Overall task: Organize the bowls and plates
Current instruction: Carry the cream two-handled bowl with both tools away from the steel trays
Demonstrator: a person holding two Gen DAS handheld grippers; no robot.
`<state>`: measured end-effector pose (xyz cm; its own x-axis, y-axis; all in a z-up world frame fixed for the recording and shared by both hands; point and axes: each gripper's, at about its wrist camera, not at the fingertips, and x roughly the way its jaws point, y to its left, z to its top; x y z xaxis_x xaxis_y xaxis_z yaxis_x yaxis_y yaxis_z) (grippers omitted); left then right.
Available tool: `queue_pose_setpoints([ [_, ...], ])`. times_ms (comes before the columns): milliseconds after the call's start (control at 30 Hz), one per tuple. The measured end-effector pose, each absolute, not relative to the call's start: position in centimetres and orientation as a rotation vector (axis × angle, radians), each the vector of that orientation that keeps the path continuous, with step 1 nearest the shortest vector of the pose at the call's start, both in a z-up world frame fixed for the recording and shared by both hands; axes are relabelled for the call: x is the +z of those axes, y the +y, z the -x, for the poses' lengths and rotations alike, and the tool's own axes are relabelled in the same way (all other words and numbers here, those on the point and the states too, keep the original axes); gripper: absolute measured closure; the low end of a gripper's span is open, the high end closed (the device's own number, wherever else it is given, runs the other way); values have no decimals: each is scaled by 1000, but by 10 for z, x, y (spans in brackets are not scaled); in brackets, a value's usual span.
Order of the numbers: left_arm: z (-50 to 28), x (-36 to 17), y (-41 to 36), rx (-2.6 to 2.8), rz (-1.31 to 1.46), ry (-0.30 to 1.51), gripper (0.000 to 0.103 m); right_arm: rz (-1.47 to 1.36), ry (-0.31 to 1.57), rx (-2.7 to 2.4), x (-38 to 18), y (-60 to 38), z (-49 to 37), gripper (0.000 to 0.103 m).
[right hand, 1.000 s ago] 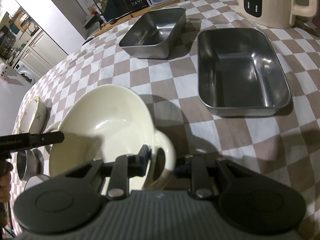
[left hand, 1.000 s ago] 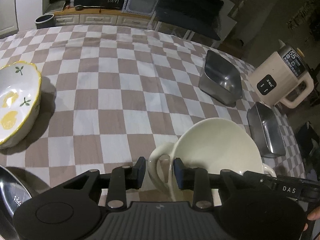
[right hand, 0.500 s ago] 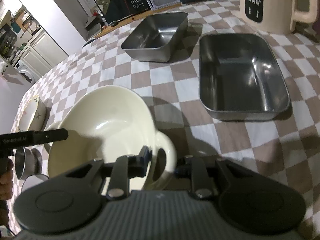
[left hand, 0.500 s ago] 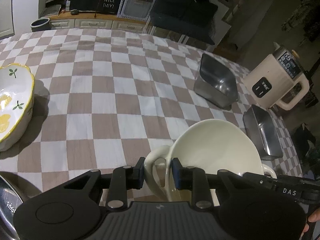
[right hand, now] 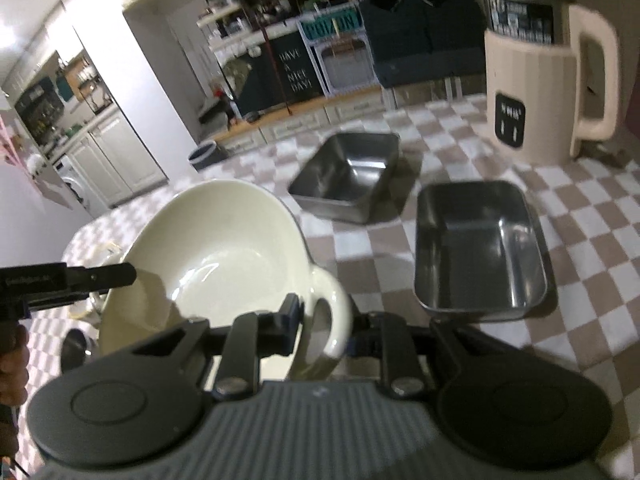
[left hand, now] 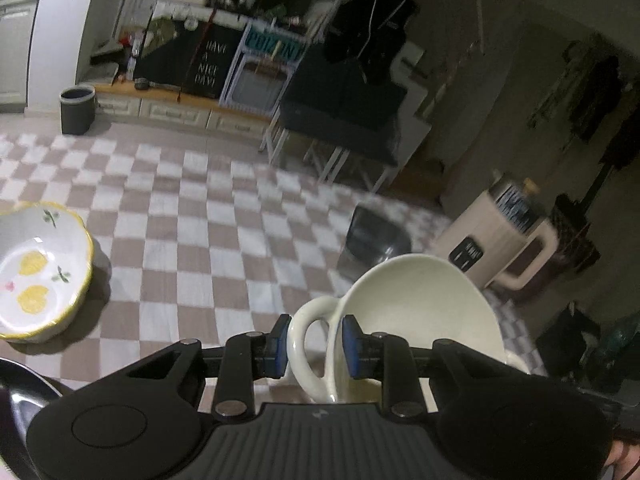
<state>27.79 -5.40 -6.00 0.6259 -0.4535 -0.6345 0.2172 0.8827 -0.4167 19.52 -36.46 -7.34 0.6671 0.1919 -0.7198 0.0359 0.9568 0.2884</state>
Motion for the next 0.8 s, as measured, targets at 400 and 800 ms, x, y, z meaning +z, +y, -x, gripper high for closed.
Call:
queue_pose_setpoints([
  [400,-211,-7,-9,-378,377,690,75,-309,713,150,-25,-332,-155,77],
  [800,-155,-10,44,-306,422,694,75,-321,657,223,-8,-283,-119,82],
])
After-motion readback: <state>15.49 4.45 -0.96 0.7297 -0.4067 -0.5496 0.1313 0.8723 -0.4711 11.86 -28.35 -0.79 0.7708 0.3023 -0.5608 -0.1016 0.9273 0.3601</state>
